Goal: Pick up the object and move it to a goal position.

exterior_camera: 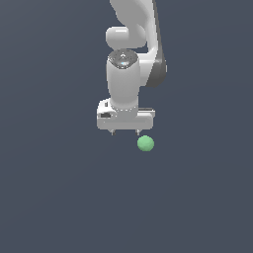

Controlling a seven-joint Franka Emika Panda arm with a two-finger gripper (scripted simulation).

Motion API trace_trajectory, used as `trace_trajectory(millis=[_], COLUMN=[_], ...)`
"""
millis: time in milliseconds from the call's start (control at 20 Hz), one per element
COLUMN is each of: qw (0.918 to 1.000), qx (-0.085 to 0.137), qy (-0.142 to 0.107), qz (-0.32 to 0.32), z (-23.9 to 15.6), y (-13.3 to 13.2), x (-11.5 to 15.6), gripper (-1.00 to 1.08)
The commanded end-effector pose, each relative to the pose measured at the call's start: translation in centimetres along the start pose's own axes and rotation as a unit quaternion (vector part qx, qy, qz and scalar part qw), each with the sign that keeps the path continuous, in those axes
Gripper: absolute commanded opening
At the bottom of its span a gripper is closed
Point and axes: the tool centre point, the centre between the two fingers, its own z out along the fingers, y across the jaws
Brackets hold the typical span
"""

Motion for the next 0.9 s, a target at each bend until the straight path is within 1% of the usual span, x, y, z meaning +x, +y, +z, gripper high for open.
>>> trace_trajectory(millis=[0,150,350,500,700,850], qw=[1.0000,1.0000,0.9995,0.9993,0.9996,0.9999], qx=[0.000,-0.001,-0.003,-0.003,-0.003,-0.004], qy=[0.000,-0.002,-0.007,-0.008,-0.008,-0.009], qz=[0.000,0.006,0.030,0.037,0.028,0.011], z=[0.0,0.3,1.4,1.6,1.8,2.6], y=[0.0,0.4,2.1,2.6,2.0,0.9], x=[0.0,-0.1,-0.4,-0.5,-0.5,-0.8], gripper=[1.00,1.00,1.00,1.00,1.00,1.00])
